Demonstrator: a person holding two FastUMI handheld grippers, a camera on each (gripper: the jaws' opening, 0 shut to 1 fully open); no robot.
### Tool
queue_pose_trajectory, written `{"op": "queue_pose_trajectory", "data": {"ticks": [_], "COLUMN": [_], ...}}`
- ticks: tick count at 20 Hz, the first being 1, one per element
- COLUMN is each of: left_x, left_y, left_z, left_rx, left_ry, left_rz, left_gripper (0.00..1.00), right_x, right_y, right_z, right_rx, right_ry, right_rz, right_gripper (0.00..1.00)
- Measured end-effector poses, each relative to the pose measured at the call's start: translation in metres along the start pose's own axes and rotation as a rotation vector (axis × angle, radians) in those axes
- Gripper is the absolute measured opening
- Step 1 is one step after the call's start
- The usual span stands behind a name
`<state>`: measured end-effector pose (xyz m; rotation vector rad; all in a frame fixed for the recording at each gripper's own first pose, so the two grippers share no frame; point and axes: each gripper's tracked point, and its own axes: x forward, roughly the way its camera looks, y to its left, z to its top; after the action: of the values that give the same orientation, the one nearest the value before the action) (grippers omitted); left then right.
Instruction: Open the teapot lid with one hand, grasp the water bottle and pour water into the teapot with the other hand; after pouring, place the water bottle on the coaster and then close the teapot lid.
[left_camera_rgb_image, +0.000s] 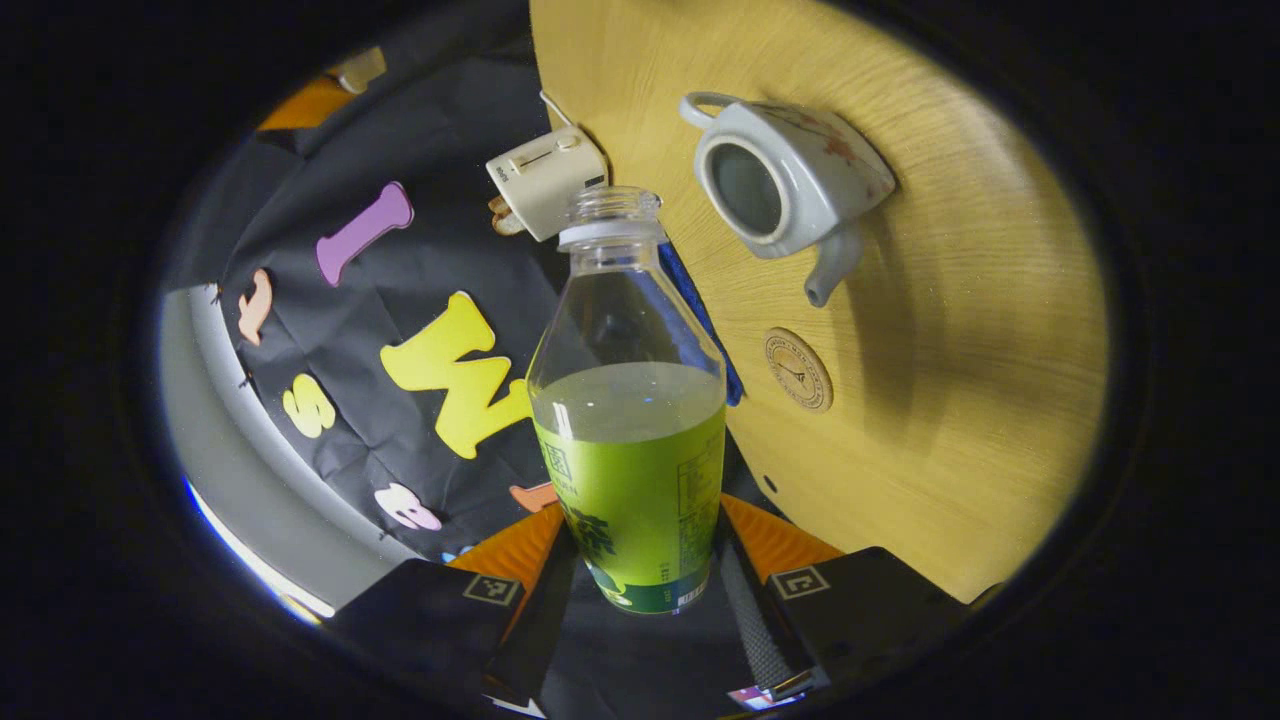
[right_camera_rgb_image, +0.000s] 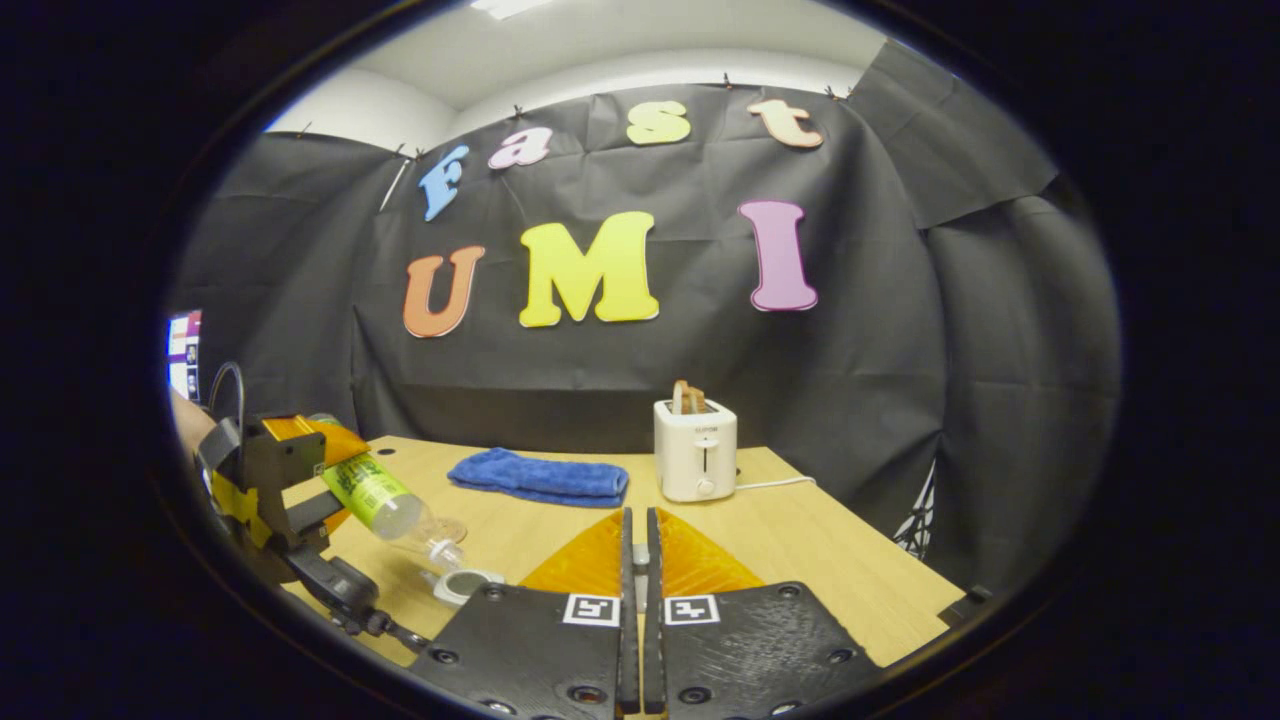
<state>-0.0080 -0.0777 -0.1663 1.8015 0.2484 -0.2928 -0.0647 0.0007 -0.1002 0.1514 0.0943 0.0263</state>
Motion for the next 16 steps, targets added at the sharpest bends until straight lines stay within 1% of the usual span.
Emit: {"op": "queue_pose_trajectory", "data": {"ticks": [1,2,3,6,9,11,14,15,16], "left_x": [0.002,0.005,0.006,0.016,0.024,0.025,0.038,0.041,0.042], "left_y": [-0.018,-0.030,-0.035,-0.025,-0.032,-0.028,-0.003,0.004,0.010], "left_z": [-0.004,-0.006,-0.009,-0.018,-0.030,-0.033,-0.024,-0.022,-0.016], "left_rx": [-0.100,-0.197,-0.283,-0.519,-0.776,-0.954,-1.267,-1.365,-1.463], "left_ry": [-0.005,-0.008,-0.014,-0.041,-0.050,-0.069,-0.178,-0.209,-0.249], "left_rz": [-0.052,-0.094,-0.109,-0.076,-0.094,-0.094,-0.116,-0.128,-0.147], "left_gripper": [0.76,0.76,0.76,0.76,0.76,0.76,0.76,0.76,0.76], "right_x": [0.000,0.001,0.002,0.003,0.005,0.006,0.010,0.010,0.011], "right_y": [-0.001,-0.001,-0.001,-0.003,-0.004,-0.003,-0.002,-0.001,-0.001], "right_z": [0.001,0.000,0.000,-0.001,-0.003,-0.006,-0.011,-0.013,-0.015], "right_rx": [0.000,-0.001,-0.005,-0.011,-0.027,-0.029,-0.038,-0.039,-0.046], "right_ry": [-0.001,-0.002,-0.001,-0.001,0.001,0.007,0.018,0.022,0.027], "right_rz": [-0.003,-0.004,-0.006,-0.017,-0.026,-0.027,-0.028,-0.028,-0.030], "right_gripper": [0.02,0.01,0.01,0.01,0.02,0.02,0.02,0.01,0.02]}}
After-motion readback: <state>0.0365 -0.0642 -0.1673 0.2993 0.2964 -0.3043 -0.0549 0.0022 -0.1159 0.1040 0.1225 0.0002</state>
